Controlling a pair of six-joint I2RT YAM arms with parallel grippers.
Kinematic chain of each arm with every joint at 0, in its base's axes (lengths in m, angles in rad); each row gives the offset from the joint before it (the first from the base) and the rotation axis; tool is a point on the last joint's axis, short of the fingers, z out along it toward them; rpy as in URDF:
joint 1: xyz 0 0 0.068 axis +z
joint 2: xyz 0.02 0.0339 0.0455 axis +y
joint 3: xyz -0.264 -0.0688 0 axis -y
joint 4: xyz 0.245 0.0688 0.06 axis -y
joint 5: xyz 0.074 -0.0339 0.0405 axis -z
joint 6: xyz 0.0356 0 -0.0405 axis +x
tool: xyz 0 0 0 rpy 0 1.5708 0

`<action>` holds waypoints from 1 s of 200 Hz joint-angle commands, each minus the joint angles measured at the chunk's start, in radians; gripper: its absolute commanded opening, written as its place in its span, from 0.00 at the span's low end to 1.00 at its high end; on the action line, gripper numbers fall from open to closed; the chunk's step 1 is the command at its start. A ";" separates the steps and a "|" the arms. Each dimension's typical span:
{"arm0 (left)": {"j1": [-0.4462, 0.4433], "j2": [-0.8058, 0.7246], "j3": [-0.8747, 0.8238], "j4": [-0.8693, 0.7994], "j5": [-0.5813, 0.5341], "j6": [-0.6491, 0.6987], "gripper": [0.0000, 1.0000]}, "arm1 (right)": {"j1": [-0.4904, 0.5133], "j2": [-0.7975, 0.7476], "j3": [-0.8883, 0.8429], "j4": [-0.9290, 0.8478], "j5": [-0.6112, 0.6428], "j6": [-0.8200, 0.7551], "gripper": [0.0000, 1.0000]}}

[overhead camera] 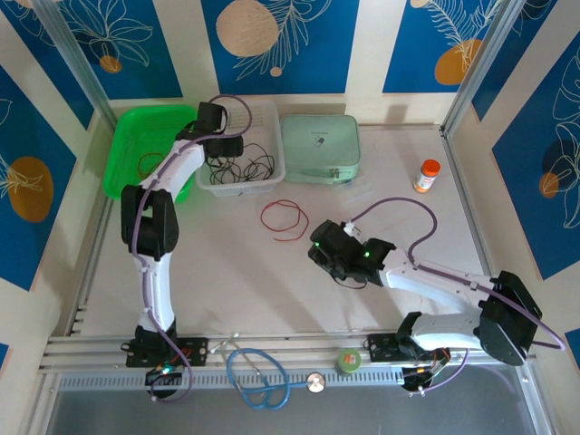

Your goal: Untangle the cables

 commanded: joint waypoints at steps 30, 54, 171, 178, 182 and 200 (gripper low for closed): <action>-0.018 -0.241 -0.013 -0.008 0.046 0.031 0.82 | -0.073 0.150 0.167 -0.126 -0.102 -0.083 0.40; -0.040 -0.359 -0.062 -0.038 0.045 0.038 0.88 | -0.108 0.249 0.277 -0.229 -0.133 -0.068 0.39; -0.152 -0.885 -0.547 -0.115 0.062 -0.112 0.89 | -0.232 0.687 0.622 -0.317 -0.306 -0.016 0.39; -0.155 -0.904 -0.562 -0.116 0.065 -0.114 0.89 | -0.231 0.705 0.642 -0.327 -0.307 -0.010 0.39; -0.156 -0.914 -0.568 -0.118 0.065 -0.115 0.89 | -0.230 0.717 0.651 -0.331 -0.307 -0.008 0.39; -0.160 -0.947 -0.586 -0.141 0.059 -0.115 0.89 | -0.227 0.760 0.684 -0.353 -0.313 0.011 0.39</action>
